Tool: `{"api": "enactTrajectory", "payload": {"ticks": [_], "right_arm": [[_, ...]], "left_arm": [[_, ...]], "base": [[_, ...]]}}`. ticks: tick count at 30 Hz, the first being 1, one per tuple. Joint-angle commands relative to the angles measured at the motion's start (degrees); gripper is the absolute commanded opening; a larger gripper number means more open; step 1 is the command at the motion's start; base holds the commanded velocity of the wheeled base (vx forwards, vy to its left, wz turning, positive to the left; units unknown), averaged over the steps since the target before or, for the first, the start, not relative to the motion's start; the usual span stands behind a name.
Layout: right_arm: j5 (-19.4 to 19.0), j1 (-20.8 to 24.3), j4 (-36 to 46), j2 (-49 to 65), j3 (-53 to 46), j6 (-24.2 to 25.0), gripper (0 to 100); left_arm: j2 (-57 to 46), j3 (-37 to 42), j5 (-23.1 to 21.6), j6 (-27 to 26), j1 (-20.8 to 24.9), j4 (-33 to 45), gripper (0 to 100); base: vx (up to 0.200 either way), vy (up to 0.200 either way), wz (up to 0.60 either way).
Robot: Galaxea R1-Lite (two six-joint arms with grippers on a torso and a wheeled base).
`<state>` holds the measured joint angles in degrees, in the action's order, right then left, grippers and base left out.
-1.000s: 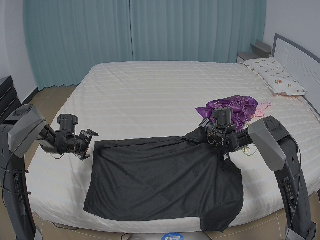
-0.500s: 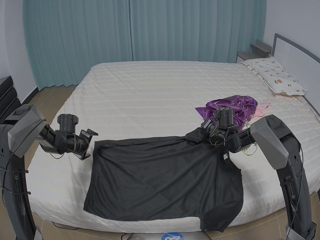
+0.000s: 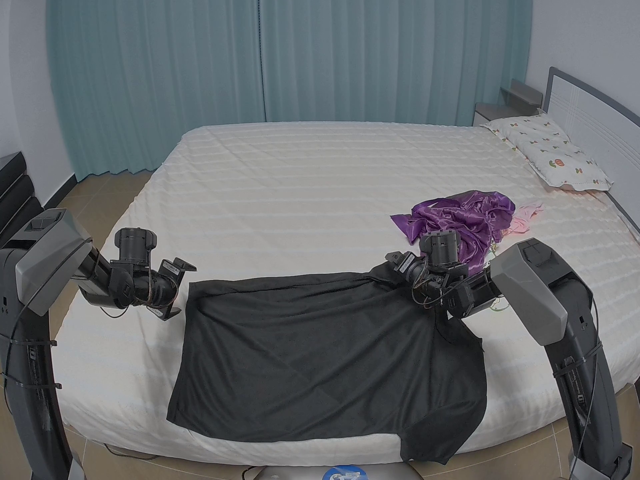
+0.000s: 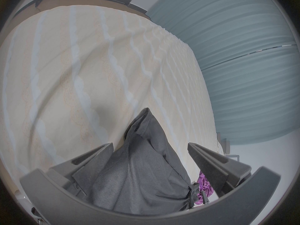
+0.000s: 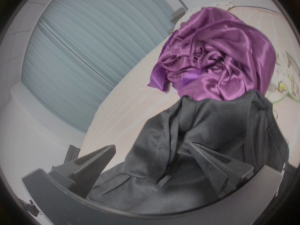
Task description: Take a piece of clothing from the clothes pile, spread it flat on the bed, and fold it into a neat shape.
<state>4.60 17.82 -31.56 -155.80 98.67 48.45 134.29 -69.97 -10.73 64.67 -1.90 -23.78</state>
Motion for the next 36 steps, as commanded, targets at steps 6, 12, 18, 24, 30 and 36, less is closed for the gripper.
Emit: {"api": "enactTrajectory", "payload": {"ticks": [6,12,18,24,30,36], "right_arm": [[0.15,0.37,-0.52,-2.67,2.23,0.25,0],[0.33,-0.07,-0.52,-0.91,3.37,0.86,0],[0.41,-1.04,-2.28,-0.56,6.18,1.65,0],[4.19,-1.47,-4.56,-2.06,13.39,2.27,0],[6.13,-1.39,-5.7,-4.34,15.92,2.09,0],[5.25,-0.77,-7.2,-4.78,15.92,1.56,0]], "left_arm": [[0.18,0.01,0.01,0.02,-0.03,-0.03,100],[0.18,0.01,0.01,-0.07,-0.03,-0.03,100],[0.18,0.01,0.01,-0.07,-0.03,-0.12,100],[0.18,0.01,0.09,-0.16,0.06,-0.03,100],[0.18,0.01,0.09,-0.16,0.06,-0.12,100],[0.27,0.1,0.09,-0.25,0.14,-0.12,100]], "base": [[0.0,0.0,0.0],[0.0,0.0,0.0],[0.0,0.0,0.0],[0.0,0.0,0.0],[0.0,0.0,0.0],[0.0,0.0,0.0]]}}
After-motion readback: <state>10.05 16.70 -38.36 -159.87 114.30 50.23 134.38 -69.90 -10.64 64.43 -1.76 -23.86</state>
